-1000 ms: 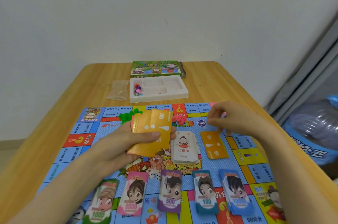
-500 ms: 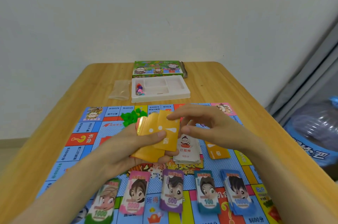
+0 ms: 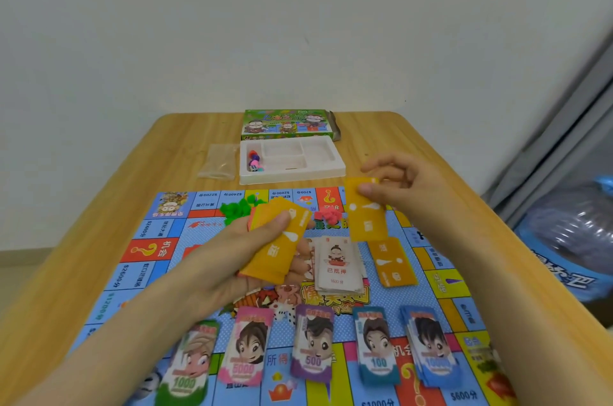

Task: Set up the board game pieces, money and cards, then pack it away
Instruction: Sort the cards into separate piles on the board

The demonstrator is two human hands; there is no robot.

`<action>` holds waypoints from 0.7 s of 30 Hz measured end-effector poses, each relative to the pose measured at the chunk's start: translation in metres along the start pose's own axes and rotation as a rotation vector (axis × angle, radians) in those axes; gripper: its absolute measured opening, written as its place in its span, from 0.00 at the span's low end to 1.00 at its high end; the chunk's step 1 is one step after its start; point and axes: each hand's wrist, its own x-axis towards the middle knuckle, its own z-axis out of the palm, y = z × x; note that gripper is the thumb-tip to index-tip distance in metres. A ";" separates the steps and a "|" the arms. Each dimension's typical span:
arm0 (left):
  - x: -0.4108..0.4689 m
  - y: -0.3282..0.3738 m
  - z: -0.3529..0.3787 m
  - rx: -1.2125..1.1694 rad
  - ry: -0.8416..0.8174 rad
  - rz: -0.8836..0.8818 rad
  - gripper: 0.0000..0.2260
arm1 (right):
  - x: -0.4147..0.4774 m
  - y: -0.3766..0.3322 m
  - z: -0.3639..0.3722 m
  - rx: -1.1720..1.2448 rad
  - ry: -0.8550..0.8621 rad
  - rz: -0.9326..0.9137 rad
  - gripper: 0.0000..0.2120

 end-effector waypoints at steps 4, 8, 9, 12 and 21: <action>0.002 0.003 0.001 -0.124 0.018 0.000 0.19 | 0.003 0.002 -0.023 -0.219 -0.057 0.220 0.04; 0.001 0.005 0.003 -0.166 0.021 -0.018 0.17 | 0.007 0.009 -0.035 -0.406 -0.175 0.368 0.01; 0.001 0.005 0.003 -0.158 0.016 -0.022 0.18 | 0.007 0.009 -0.036 -0.443 -0.205 0.383 0.01; 0.001 0.004 0.002 -0.138 0.010 -0.023 0.19 | 0.007 0.011 -0.032 -0.535 -0.279 0.408 0.02; 0.001 0.004 0.001 -0.100 -0.005 -0.027 0.20 | 0.008 0.017 -0.029 -0.654 -0.321 0.426 0.03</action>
